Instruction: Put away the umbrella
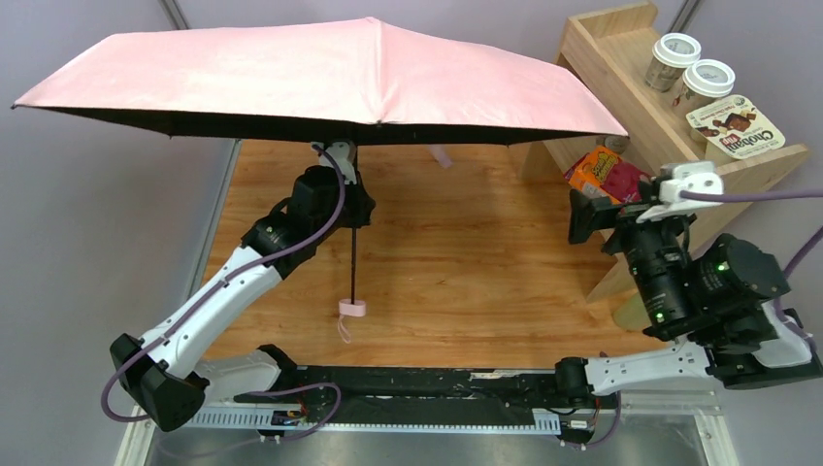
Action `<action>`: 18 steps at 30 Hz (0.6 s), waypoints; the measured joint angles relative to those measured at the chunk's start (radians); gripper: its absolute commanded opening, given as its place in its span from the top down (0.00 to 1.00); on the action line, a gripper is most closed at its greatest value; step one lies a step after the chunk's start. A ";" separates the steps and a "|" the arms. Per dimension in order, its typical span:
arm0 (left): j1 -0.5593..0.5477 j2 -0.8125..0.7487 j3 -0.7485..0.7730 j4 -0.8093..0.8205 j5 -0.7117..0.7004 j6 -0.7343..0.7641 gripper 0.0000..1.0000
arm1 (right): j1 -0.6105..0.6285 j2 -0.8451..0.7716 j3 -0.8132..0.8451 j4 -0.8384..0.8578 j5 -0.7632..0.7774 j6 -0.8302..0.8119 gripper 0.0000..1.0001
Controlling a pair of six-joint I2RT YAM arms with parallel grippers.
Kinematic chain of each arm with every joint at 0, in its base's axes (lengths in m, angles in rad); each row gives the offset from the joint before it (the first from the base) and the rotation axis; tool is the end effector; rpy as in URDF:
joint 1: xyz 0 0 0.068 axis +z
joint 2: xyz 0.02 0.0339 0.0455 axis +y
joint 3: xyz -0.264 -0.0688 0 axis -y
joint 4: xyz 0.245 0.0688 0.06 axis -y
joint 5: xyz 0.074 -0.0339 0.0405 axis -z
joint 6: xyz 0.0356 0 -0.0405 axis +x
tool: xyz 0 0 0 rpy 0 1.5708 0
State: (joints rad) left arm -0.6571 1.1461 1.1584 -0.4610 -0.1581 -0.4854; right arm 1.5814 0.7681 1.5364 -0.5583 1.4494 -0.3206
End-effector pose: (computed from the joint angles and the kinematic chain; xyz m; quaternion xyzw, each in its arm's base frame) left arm 0.2044 -0.1506 0.3697 0.0305 0.8445 -0.2305 0.4823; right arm 0.0349 0.0416 0.5266 -0.0841 0.6930 0.0062 0.7159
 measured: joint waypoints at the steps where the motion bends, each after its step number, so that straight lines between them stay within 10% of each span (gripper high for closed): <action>1: 0.004 -0.007 0.000 -0.006 -0.017 -0.003 1.00 | 0.006 -0.014 -0.042 0.044 0.009 -0.033 0.00; 7: 0.010 -0.028 0.002 0.003 0.029 -0.001 1.00 | 0.029 0.008 -0.109 0.174 0.026 -0.127 0.00; 18: 0.003 -0.074 0.080 -0.087 -0.116 -0.025 1.00 | -0.012 -0.067 -0.400 -0.099 -0.186 0.488 0.00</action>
State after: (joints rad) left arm -0.6544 1.0718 1.2385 -0.5484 -0.2741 -0.5106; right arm 1.5696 0.7013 1.1366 -0.6571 1.2633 0.1669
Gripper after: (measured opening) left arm 0.143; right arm 1.000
